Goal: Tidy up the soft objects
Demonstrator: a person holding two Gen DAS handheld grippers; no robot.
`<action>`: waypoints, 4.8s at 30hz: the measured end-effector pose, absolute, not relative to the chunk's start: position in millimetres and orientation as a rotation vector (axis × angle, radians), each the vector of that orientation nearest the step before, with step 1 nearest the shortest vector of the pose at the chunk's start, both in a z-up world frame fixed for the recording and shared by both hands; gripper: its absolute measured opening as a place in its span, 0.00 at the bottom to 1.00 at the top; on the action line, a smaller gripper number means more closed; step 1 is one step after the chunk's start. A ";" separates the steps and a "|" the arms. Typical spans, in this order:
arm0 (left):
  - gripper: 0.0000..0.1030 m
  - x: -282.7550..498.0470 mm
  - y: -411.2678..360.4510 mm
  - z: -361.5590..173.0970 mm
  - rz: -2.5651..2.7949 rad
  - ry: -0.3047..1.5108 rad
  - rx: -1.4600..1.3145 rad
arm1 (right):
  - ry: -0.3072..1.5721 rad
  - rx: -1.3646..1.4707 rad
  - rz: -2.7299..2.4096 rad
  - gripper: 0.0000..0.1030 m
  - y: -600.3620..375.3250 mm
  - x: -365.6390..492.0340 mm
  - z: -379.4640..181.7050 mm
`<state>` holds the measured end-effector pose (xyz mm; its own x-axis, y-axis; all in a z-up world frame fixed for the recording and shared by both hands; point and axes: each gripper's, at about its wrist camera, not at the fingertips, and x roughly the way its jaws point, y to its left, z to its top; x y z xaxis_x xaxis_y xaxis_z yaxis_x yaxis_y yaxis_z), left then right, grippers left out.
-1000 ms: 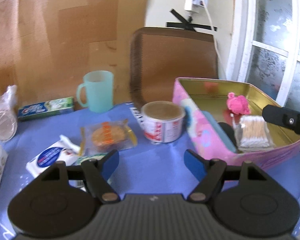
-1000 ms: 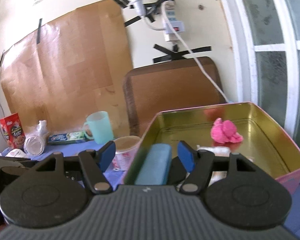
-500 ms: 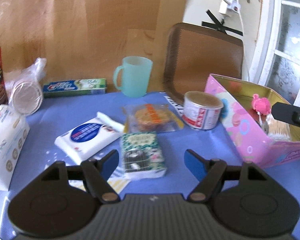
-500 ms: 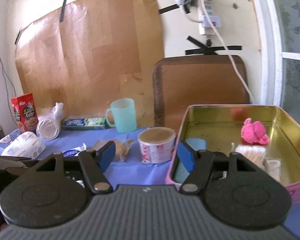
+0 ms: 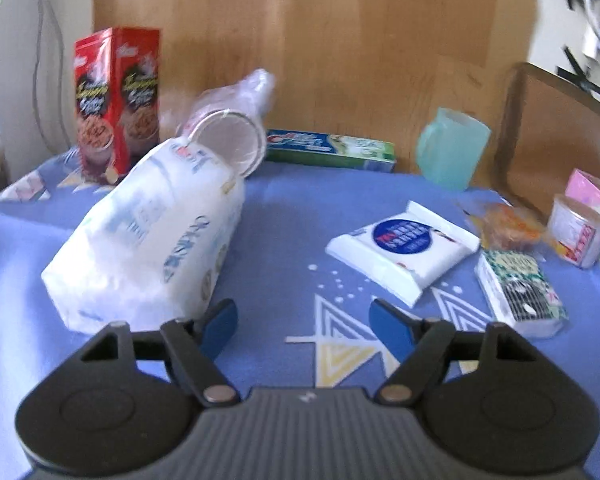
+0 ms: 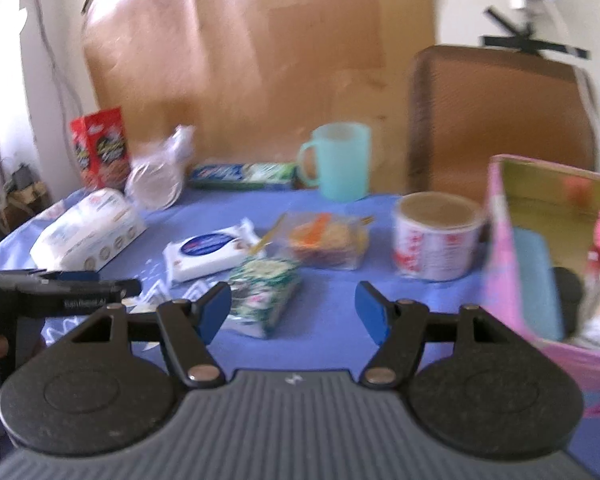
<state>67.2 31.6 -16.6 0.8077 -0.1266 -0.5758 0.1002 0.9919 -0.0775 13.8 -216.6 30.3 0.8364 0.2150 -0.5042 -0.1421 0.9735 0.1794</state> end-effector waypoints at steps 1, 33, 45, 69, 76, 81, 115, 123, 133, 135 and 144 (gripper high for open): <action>0.73 67.5 31.6 -16.8 -0.122 0.621 -0.047 | 0.561 0.138 0.205 0.69 -210.3 19.6 28.5; 0.97 68.3 8.9 -23.4 -0.180 0.672 0.058 | 0.615 0.118 0.400 0.74 -178.8 6.1 -4.9; 1.00 72.8 4.9 -24.6 -0.160 0.688 0.081 | 0.576 0.190 0.404 0.74 -191.3 -0.5 -3.8; 1.00 67.9 6.3 -26.8 -0.150 0.663 0.072 | 0.603 0.253 0.428 0.76 -199.7 6.1 -6.7; 1.00 67.8 6.3 -26.6 -0.150 0.663 0.072 | 0.605 0.253 0.430 0.76 -201.8 7.9 -7.3; 1.00 67.7 6.2 -26.9 -0.149 0.663 0.072 | 0.607 0.255 0.422 0.76 -199.4 8.3 -7.1; 1.00 67.5 5.9 -27.2 -0.147 0.662 0.073 | 0.581 0.282 0.435 0.79 -204.0 2.6 -6.4; 1.00 67.4 4.1 -26.2 -0.129 0.674 0.063 | 0.609 0.252 0.455 0.84 -198.3 6.1 -6.8; 1.00 61.4 -4.8 -18.9 -0.077 0.757 0.049 | 0.628 0.102 0.422 0.84 -177.8 3.6 -4.8; 1.00 58.6 -5.6 -18.6 -0.086 0.759 0.052 | 0.629 0.084 0.422 0.84 -178.2 0.9 -4.7; 1.00 42.0 -13.2 -6.8 -0.214 0.765 -0.063 | 0.630 0.077 0.382 0.84 -188.4 -4.5 -2.9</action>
